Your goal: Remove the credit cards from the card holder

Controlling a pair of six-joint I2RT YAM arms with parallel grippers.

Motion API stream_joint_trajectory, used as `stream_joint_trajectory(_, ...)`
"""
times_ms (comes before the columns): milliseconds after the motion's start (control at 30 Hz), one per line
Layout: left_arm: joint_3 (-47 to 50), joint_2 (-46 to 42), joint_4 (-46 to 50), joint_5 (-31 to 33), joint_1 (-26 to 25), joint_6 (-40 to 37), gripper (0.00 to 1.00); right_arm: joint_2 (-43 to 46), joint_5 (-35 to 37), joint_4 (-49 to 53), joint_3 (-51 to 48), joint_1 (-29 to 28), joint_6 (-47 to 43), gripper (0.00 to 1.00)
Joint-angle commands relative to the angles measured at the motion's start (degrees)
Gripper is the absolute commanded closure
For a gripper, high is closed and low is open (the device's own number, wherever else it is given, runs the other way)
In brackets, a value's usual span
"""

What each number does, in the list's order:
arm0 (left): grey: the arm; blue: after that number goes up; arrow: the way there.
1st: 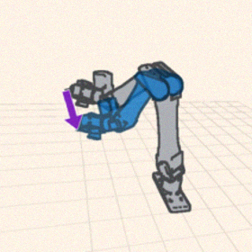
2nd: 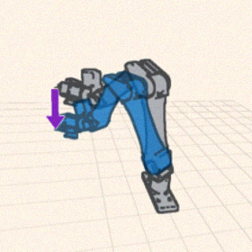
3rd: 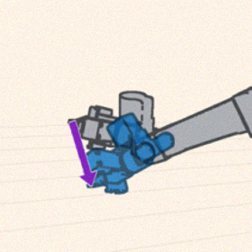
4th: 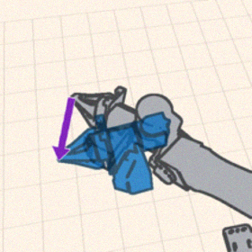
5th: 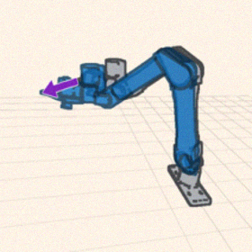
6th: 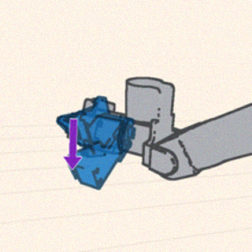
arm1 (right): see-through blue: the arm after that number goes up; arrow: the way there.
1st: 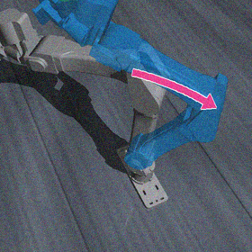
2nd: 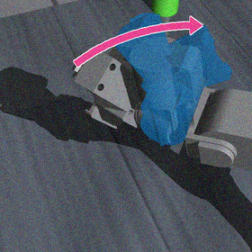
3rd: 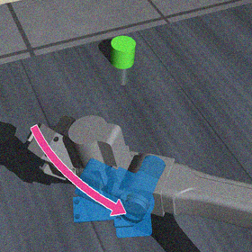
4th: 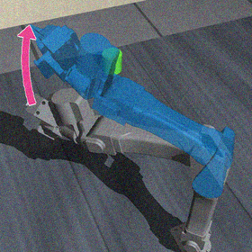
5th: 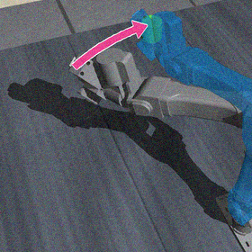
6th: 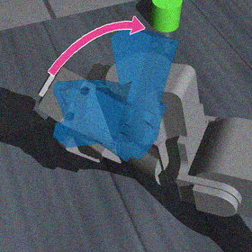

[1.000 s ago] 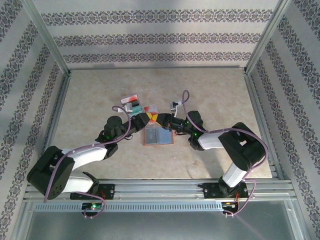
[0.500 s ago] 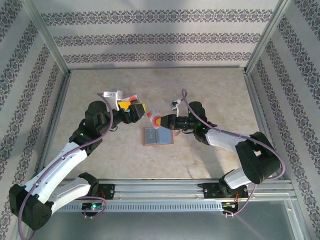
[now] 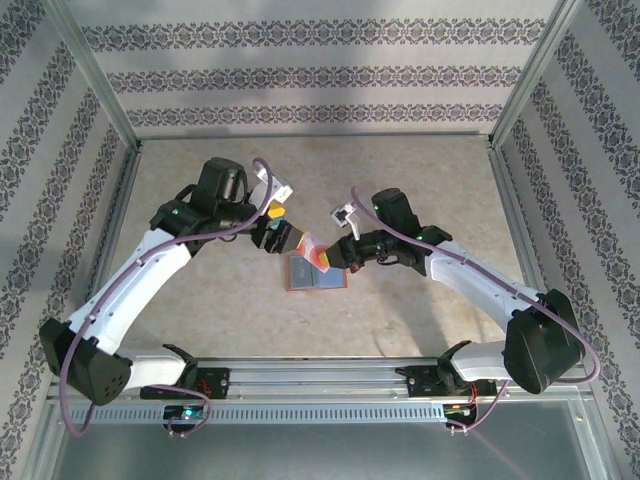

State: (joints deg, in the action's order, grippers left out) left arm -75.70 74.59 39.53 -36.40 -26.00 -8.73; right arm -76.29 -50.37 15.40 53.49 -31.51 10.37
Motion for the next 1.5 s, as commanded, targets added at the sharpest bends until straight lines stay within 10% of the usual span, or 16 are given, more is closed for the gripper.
stream_joint_trajectory(0, -4.9, 3.1, 12.6, -7.0, 1.1, -11.5, 0.2, 1.3, 1.6, 13.2, 4.3, -2.0, -11.1, 0.99)
stream_joint_trajectory(367, -12.6, 12.9, 26.4, -15.3, 0.7, -24.5, 0.41, -0.2, 3.3, 23.0, 11.0, -4.0, -18.1, 0.97)
stream_joint_trajectory(700, -13.2, 17.0, 26.8, -18.3, -0.1, -26.5, 0.41, -2.6, 3.2, 26.3, 15.4, -4.8, -20.6, 0.97)
stream_joint_trajectory(1033, -10.6, 17.0, 25.8, -22.8, -0.3, -25.6, 1.0, -0.8, 2.6, 20.9, 13.2, -2.9, -17.5, 0.89)
stream_joint_trajectory(1467, 15.0, -4.9, -27.2, -18.2, 0.7, 10.2, 1.0, 14.2, 3.1, -28.4, -13.2, 4.8, 17.6, 0.48)
